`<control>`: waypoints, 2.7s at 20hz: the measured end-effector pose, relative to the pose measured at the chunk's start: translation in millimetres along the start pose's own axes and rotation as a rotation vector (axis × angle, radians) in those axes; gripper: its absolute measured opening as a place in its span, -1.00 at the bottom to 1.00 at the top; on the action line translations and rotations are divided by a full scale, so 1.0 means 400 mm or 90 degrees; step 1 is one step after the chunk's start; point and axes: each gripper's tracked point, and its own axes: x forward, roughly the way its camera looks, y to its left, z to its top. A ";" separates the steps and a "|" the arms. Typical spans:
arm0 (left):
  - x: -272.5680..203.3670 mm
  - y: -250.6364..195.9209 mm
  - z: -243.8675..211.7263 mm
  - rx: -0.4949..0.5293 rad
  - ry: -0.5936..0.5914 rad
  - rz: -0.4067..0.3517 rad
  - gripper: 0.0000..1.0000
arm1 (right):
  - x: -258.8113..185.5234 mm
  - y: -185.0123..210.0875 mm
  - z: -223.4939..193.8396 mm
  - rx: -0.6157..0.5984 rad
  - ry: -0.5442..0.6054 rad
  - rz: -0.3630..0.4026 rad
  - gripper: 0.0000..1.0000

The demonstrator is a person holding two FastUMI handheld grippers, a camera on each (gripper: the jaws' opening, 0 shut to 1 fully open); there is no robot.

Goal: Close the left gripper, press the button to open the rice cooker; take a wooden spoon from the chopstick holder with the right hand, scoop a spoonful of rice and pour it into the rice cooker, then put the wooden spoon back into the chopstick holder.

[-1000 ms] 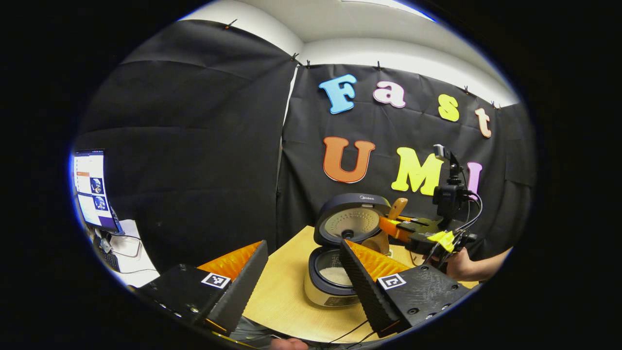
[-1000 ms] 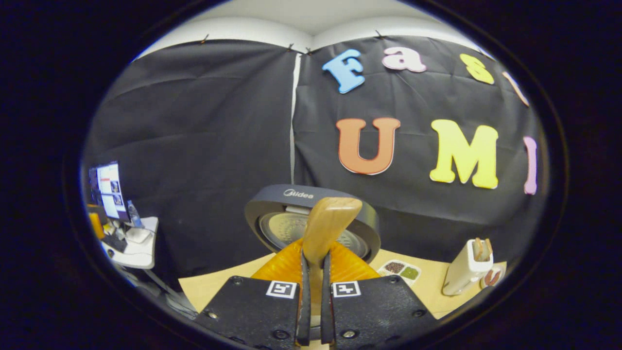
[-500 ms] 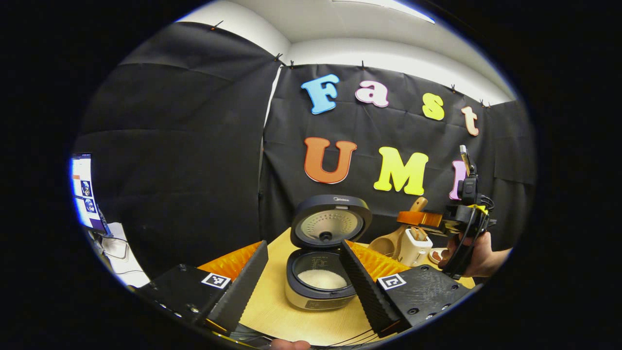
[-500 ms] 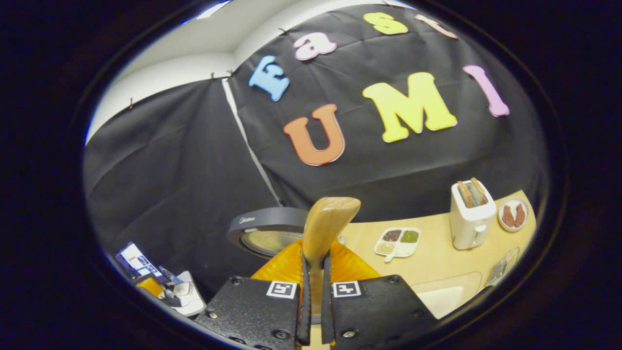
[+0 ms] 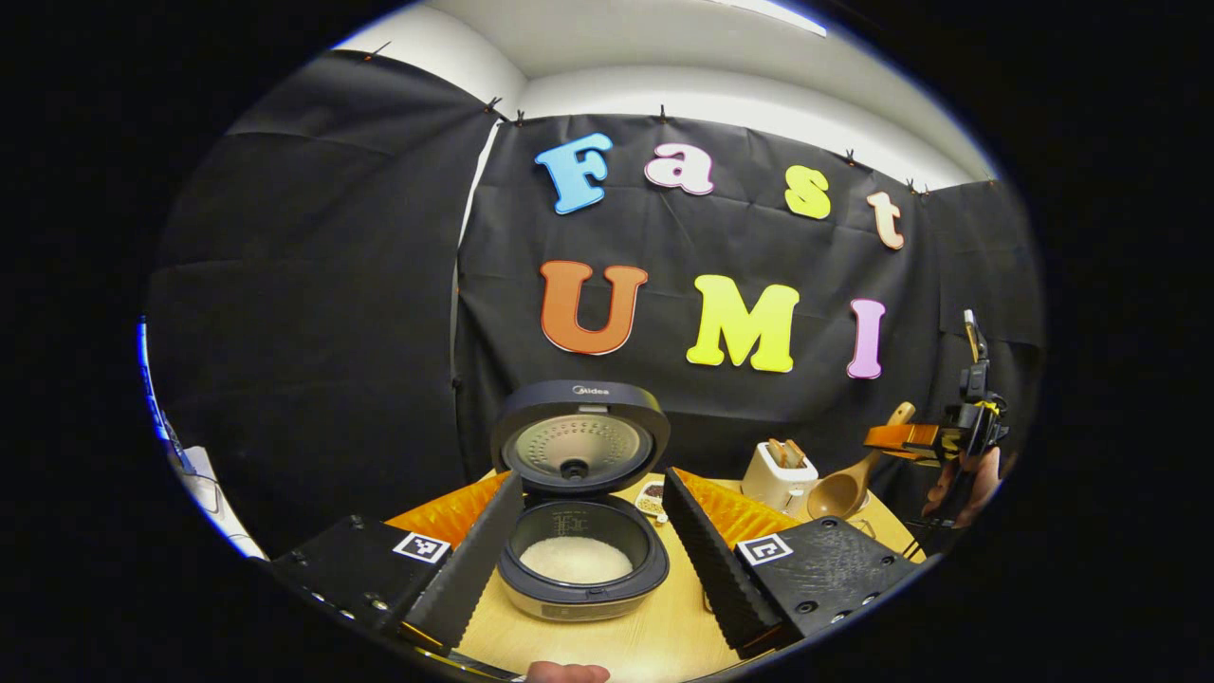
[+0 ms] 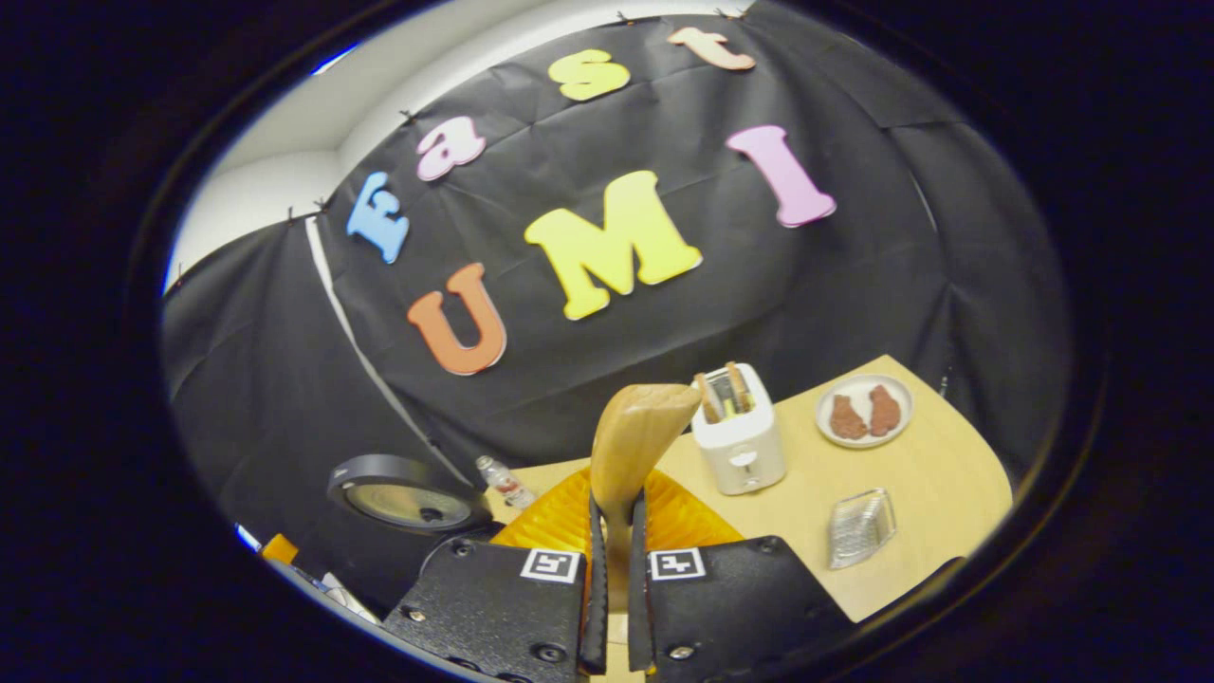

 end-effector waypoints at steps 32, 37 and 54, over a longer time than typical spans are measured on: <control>0.075 -0.118 0.034 0.014 0.047 0.029 0.90 | 0.201 -0.605 -0.218 0.028 0.020 -0.210 -0.61; 0.089 -0.115 0.062 0.010 0.028 0.021 0.90 | 0.153 -0.589 -0.156 -0.009 -0.010 -0.221 -0.09; 0.224 -0.013 0.226 -0.009 -0.054 0.050 0.89 | -0.227 -0.328 0.132 -0.169 -0.179 -0.270 0.94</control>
